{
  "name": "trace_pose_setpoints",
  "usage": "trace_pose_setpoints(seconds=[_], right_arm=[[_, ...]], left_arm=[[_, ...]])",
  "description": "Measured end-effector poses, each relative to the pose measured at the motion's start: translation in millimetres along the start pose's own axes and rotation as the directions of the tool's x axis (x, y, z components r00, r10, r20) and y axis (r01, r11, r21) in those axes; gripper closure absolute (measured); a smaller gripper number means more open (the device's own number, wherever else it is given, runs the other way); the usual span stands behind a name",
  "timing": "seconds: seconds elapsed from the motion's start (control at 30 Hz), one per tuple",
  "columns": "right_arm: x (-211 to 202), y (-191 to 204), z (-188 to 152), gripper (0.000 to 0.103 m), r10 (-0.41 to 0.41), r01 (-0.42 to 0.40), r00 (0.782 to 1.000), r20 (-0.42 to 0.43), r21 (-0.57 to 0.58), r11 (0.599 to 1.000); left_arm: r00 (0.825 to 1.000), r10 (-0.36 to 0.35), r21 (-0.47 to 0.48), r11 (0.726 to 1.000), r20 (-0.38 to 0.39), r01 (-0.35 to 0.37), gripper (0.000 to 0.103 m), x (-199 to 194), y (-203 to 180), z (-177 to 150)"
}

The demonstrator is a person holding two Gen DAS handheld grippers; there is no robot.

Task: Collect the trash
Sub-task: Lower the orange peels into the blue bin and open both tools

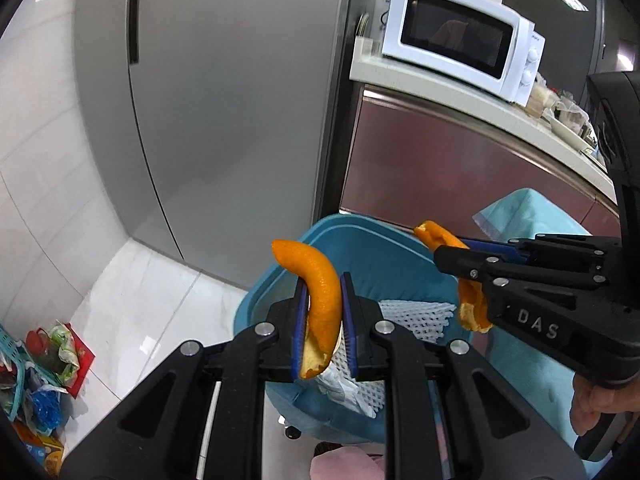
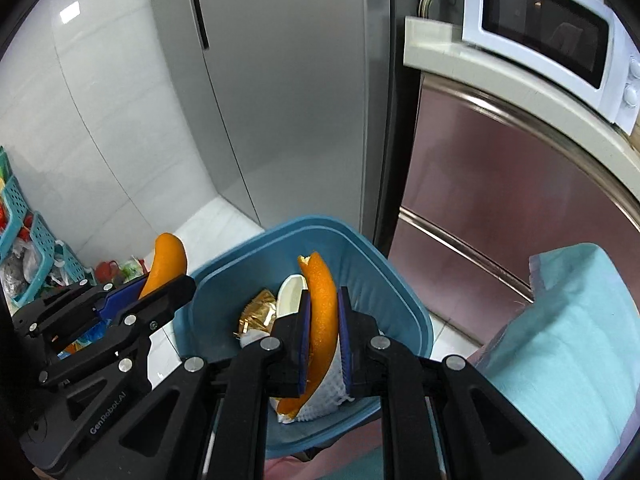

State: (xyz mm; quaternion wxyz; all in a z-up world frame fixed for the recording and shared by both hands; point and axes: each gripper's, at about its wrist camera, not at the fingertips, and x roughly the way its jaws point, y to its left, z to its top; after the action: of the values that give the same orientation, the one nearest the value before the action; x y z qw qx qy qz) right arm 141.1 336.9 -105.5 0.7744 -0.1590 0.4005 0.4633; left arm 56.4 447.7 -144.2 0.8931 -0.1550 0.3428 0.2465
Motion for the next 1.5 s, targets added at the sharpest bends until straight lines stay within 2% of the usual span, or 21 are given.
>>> trace_pose_setpoints(seconds=[0.3,0.6,0.77,0.83,0.9,1.07,1.17,1.23,1.3,1.4,1.5], right_arm=[[45.5,-6.8,5.3,0.092,-0.003,0.005,0.992,-0.122,0.015,1.0],[62.4,-9.9,9.3,0.09,-0.015,0.019,0.983,-0.184,0.021,1.0],[66.8,-9.3,11.3,0.086,-0.027,0.031,0.979,-0.203,0.019,0.999],[67.3,-10.8,12.0,0.083,-0.035,0.041,0.978,-0.206,0.025,0.999],[65.9,-12.1,12.2,0.082,-0.038,0.045,0.978,-0.204,0.034,0.998],[56.2,-13.7,12.4,0.076,-0.041,0.05,0.984,-0.175,0.049,0.998],[44.1,-14.7,12.8,0.068,-0.048,0.057,0.989,-0.139,0.059,0.997],[31.0,-14.6,13.8,0.056,-0.061,0.067,0.993,-0.098,0.058,0.996],[19.7,-16.0,14.9,0.05,-0.076,0.08,0.995,-0.065,0.065,0.995],[0.2,-18.2,13.4,0.034,-0.107,0.107,0.994,-0.006,0.074,0.991],[-18.4,-22.8,9.6,0.028,-0.125,0.121,0.991,0.042,0.091,0.988]], left_arm=[[0.994,-0.017,-0.013,1.0,-0.106,0.016,0.087,57.6,-0.5,-0.3],[0.986,-0.02,-0.015,1.0,-0.167,0.018,0.085,82.0,-3.3,-6.8],[0.986,-0.013,-0.012,1.0,-0.165,0.011,0.065,82.5,-6.8,-1.9],[0.987,-0.011,-0.018,1.0,-0.163,0.008,0.063,81.9,-6.2,1.2],[0.987,-0.007,-0.026,1.0,-0.16,0.003,0.054,78.9,-1.5,1.8],[0.989,0.004,-0.041,0.999,-0.146,-0.01,0.041,71.0,1.9,5.0],[0.993,0.022,-0.039,0.999,-0.119,-0.027,0.033,60.3,1.6,8.6],[0.995,0.038,-0.035,0.999,-0.093,-0.041,0.028,48.5,4.1,10.6],[0.997,0.052,-0.04,0.998,-0.065,-0.054,0.018,36.5,5.2,13.7],[0.997,0.069,-0.042,0.997,-0.018,-0.069,0.013,16.8,2.2,19.9],[0.997,0.073,-0.042,0.996,0.016,-0.073,0.011,-0.6,-1.6,24.5]])
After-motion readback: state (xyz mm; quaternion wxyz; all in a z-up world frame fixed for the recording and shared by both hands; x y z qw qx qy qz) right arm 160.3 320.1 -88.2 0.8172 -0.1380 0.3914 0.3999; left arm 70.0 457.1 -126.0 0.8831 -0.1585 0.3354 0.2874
